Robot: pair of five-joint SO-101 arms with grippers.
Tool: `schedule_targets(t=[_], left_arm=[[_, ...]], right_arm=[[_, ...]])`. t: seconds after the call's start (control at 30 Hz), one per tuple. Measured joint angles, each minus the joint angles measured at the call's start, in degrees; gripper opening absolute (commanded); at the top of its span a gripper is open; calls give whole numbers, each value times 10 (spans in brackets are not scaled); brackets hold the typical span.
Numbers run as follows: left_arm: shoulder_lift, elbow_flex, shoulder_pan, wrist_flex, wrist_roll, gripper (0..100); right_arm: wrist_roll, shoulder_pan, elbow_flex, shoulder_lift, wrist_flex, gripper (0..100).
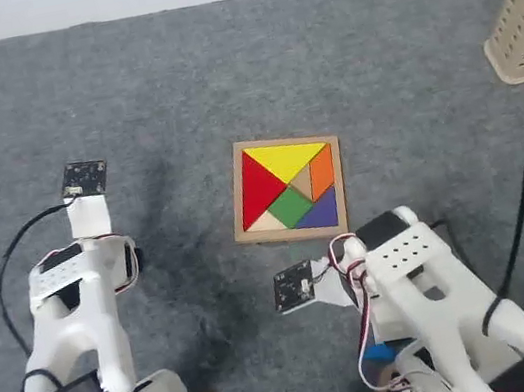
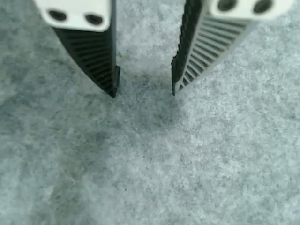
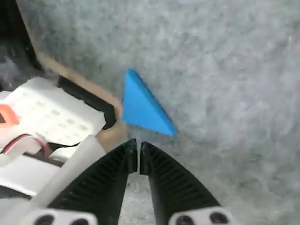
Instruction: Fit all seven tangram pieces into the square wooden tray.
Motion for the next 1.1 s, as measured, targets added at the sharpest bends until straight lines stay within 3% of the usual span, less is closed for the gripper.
schedule_targets(t=[0.33,0.67,1.1], left_arm=[[0,0,0,0,0,175],[0,0,0,0,0,175],[0,0,0,0,0,175]], right_arm=[[4,-18,47,-10,-70,124],[-53,-18,69,-11,-108,124],[-318,-6,73,-9,-251,123]])
